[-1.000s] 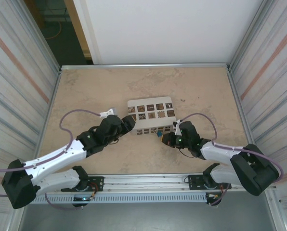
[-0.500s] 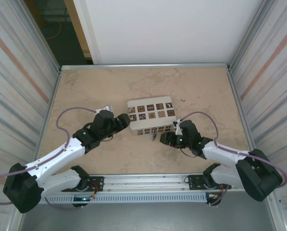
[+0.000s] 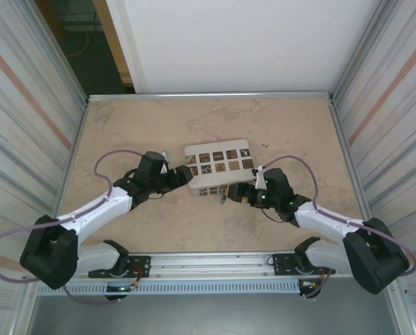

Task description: Unlock a padlock with a key

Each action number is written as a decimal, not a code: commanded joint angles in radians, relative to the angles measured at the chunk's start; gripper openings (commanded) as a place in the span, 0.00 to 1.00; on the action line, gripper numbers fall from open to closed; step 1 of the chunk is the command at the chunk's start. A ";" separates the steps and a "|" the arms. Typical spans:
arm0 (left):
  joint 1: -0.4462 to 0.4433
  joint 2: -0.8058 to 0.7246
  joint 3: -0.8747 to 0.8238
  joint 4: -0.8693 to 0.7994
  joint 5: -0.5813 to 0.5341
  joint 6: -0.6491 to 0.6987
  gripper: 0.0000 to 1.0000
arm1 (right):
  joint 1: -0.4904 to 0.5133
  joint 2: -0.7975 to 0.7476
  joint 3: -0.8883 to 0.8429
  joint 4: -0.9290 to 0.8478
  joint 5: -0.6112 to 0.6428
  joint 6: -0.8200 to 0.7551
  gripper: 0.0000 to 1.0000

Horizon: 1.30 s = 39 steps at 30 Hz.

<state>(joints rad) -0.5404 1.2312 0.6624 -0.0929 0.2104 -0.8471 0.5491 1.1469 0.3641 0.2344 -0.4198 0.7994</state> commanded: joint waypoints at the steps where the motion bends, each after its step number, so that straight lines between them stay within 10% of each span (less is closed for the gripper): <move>1: 0.025 0.032 0.037 0.036 0.054 0.039 0.75 | -0.006 0.019 0.036 0.041 -0.006 -0.019 1.00; 39: -0.032 0.135 -0.059 0.075 0.091 -0.026 0.73 | -0.064 0.343 0.293 0.143 -0.097 -0.398 0.99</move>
<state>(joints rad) -0.5625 1.3880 0.6254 0.0540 0.3202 -0.8688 0.4904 1.4746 0.6201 0.3229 -0.4744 0.4339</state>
